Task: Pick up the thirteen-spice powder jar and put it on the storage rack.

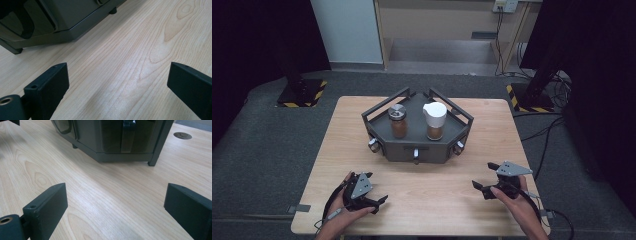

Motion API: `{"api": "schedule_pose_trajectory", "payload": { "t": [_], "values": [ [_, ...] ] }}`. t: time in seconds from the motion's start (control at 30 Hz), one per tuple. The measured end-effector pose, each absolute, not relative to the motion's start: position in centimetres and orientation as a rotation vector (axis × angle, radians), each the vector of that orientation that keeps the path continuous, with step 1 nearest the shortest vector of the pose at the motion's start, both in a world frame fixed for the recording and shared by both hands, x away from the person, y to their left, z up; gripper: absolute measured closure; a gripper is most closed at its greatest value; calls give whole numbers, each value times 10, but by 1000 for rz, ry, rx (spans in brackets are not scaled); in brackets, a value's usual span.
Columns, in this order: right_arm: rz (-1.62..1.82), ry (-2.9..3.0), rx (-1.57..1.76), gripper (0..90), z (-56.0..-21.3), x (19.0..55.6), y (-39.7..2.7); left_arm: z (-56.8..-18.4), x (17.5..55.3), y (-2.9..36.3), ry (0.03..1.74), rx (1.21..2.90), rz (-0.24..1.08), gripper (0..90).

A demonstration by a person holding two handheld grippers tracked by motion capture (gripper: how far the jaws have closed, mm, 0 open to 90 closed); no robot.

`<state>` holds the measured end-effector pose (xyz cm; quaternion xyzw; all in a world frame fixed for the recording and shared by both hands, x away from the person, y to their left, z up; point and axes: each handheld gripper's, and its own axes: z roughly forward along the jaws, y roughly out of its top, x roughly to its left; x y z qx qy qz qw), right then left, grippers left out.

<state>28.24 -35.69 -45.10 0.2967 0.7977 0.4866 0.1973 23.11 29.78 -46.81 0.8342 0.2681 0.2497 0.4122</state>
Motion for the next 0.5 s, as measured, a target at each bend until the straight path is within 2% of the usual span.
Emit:
{"api": "schedule_pose_trajectory", "payload": {
  "t": [0.5],
  "values": [
    [1382, 2178, 851, 55, -469, 265, -358, -471, 230, 302, 707, 2078, 630, 35]
  ]
}}
